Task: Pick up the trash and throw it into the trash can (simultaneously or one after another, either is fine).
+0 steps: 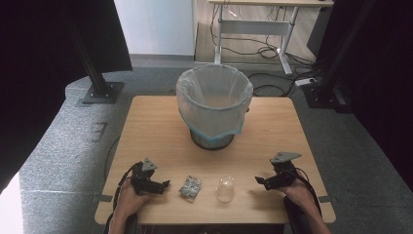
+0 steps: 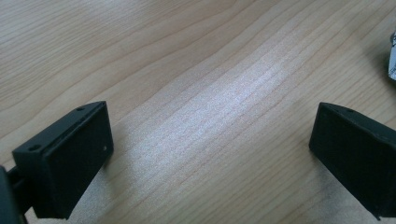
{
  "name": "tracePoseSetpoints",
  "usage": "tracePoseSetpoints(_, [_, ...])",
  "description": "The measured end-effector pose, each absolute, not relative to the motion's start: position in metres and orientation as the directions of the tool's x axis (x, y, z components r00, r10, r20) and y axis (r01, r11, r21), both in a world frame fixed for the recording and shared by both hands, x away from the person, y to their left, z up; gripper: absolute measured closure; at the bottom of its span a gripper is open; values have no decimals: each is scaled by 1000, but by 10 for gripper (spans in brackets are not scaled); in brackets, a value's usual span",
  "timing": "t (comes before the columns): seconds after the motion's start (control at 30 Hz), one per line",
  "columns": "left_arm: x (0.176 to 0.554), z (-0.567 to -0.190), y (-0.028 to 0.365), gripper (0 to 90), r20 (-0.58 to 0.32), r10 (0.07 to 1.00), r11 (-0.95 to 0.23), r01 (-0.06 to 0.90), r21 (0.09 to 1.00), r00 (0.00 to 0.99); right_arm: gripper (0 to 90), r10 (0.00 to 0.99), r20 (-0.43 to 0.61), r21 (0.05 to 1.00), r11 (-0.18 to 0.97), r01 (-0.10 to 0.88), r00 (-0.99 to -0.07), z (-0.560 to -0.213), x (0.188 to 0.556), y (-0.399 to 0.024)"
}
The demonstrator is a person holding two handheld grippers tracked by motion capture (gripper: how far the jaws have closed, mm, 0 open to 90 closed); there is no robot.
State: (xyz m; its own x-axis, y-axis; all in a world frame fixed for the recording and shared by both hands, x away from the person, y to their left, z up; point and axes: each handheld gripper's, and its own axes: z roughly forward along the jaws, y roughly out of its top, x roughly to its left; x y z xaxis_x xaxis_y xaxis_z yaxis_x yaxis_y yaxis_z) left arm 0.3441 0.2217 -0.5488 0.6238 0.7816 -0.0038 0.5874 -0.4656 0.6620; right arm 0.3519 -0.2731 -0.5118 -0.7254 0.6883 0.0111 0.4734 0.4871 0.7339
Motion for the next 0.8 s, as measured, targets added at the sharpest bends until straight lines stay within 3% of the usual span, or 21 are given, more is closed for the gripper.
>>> tracePoseSetpoints(0.8, [344, -549, 221, 0, -3, 782, -466, 588, 661, 623, 0, 491, -1, 758, 569, 320, -871, -508, 318, -211])
